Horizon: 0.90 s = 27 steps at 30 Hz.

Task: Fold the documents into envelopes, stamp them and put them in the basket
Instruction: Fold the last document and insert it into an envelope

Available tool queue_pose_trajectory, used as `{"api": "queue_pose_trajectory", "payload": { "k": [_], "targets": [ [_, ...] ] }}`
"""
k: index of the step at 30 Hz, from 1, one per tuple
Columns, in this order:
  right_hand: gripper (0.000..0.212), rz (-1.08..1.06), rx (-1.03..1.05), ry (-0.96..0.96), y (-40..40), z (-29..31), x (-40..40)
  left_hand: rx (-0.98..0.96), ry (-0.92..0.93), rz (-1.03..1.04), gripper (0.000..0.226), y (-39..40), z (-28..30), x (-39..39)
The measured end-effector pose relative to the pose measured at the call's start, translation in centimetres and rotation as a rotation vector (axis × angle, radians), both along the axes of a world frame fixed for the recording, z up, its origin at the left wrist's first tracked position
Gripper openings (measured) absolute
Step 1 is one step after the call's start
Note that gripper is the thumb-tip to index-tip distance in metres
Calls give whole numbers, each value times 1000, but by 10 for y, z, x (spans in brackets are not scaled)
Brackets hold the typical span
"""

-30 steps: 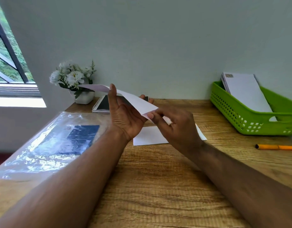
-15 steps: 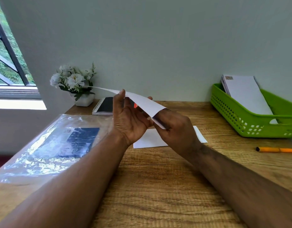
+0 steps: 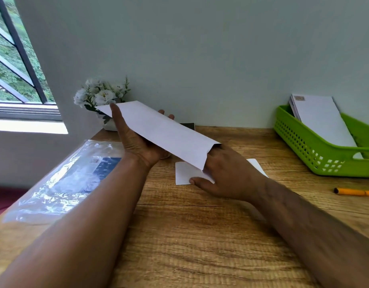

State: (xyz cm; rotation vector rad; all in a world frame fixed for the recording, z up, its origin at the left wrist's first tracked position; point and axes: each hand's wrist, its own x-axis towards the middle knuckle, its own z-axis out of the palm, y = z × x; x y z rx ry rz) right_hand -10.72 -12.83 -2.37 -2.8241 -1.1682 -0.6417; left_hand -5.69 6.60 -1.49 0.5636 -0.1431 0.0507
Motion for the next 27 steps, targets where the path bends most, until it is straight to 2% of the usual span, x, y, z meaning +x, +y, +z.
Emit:
{"api": "queue_pose_trajectory", "payload": {
  "k": [4,9,12,14,19,22,24,27],
  "targets": [
    [85,-94,-141,175,-2,-3,2,72,-83,-141,80,-19,-8,-2],
    [103,-11,78,376,-3,-9,1,158,-56,-172,74,-41,-12,-7],
    [106,-47,259,556,-2,-3,-9,129,-39,-176,75,-42,-12,-5],
    [105,-83,310,648,1,-4,-11,137,-23,-182,75,-45,-13,-6],
    [107,-109,332,632,6,-9,-10,137,16,-173,87,-49,-15,-5],
    [107,-61,367,595,8,-6,-11,108,9,-133,80,-47,-15,-3],
    [95,67,440,539,5,0,-13,90,5,-102,70,-44,-14,-1],
    [37,204,715,342,-9,8,-7,85,19,-71,70,-34,-10,1]
  ]
}}
